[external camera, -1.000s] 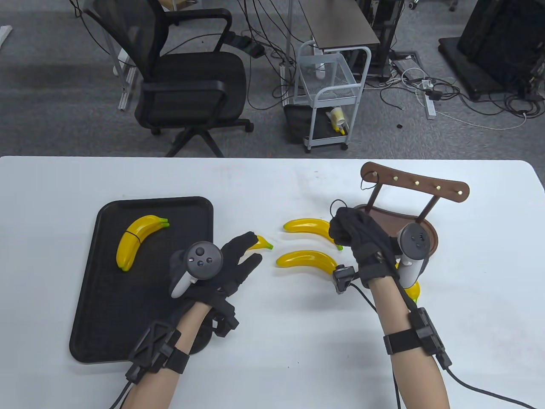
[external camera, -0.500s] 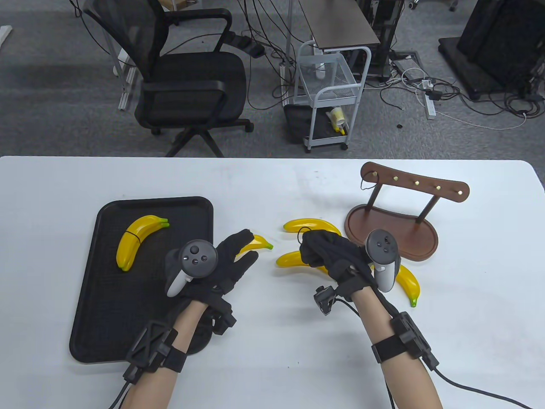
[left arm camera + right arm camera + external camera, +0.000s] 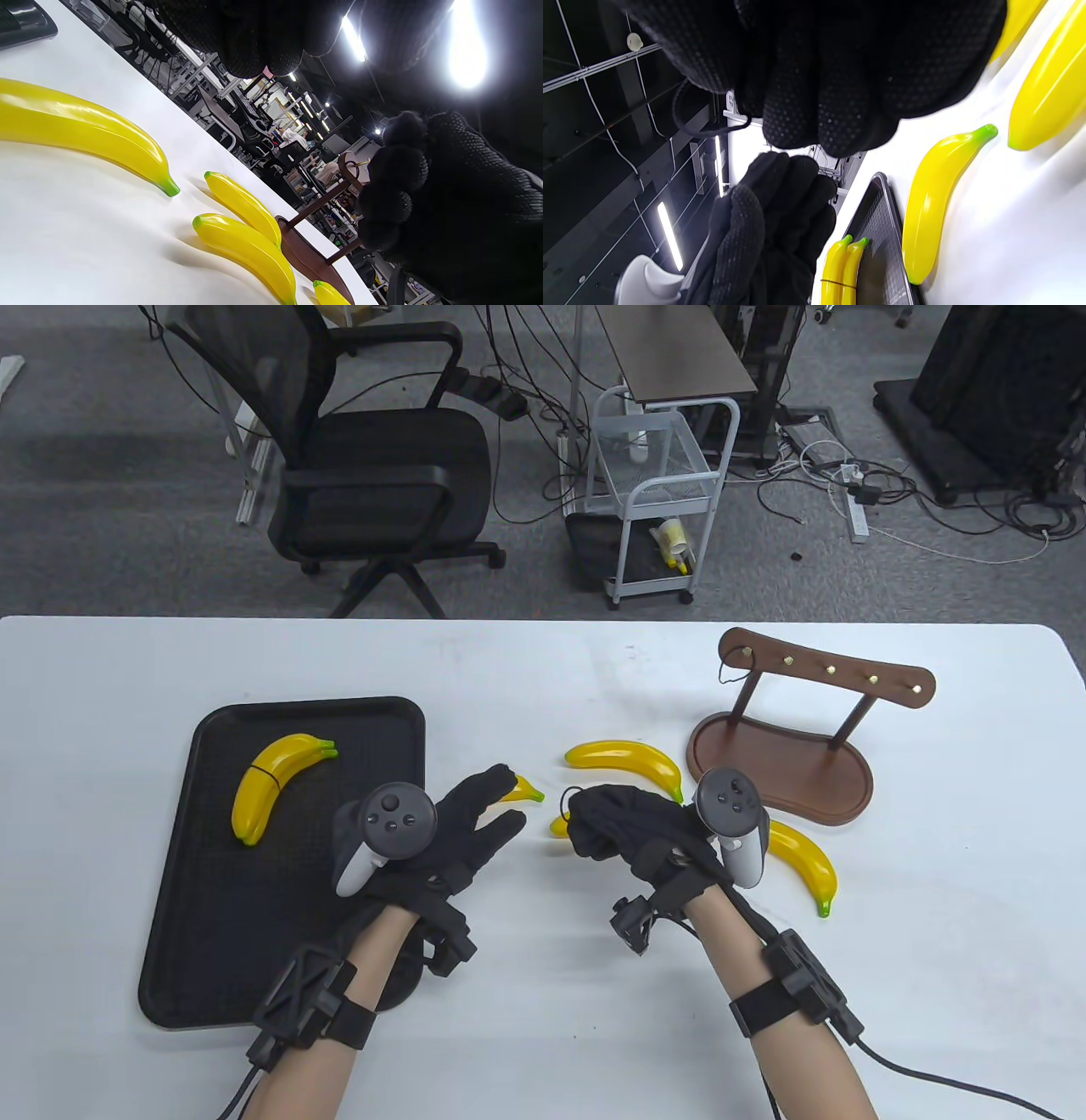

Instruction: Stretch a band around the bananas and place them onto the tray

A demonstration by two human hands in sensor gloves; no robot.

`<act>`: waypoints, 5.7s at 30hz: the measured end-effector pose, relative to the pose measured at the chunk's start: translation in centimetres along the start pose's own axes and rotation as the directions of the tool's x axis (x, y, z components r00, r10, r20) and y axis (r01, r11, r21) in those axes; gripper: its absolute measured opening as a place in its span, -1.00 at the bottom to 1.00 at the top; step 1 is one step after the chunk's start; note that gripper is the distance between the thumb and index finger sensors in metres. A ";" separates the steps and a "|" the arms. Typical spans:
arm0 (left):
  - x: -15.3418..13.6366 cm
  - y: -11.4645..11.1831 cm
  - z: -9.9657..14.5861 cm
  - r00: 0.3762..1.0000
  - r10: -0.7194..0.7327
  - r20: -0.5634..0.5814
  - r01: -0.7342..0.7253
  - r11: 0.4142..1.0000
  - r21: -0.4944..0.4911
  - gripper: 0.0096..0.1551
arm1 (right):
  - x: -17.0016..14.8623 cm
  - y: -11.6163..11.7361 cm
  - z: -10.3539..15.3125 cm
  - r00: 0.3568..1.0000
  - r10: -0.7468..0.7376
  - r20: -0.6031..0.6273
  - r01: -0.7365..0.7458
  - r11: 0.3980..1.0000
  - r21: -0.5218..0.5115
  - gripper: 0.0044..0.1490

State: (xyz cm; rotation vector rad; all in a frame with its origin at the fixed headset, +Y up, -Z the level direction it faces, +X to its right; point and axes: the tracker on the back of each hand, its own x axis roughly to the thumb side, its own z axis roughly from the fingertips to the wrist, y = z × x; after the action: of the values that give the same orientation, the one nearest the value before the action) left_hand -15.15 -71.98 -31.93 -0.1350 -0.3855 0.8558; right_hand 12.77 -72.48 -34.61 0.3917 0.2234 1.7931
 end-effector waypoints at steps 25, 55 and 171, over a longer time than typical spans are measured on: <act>0.2 -1.6 -0.3 0.999 -0.025 0.021 0.026 0.998 -0.057 -0.15 | -0.2 2.6 -0.3 0.995 0.097 0.002 -0.096 0.986 0.135 -0.57; 1.0 -2.1 -0.3 0.991 -0.029 0.133 0.044 0.993 -0.109 -0.03 | 0.0 4.0 -0.1 0.998 0.047 -0.045 -0.037 0.978 0.206 -0.58; -1.6 1.1 0.1 0.989 -0.143 0.047 0.146 0.987 -0.073 -0.17 | -3.0 -12.1 4.2 0.612 0.768 -0.190 -0.790 0.580 -0.200 -0.25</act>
State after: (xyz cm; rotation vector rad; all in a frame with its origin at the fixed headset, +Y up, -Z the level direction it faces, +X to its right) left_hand -16.93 -72.46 -32.62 -0.1580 -0.4612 0.7019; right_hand 25.90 -72.52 -35.39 0.2236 -0.1845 2.6954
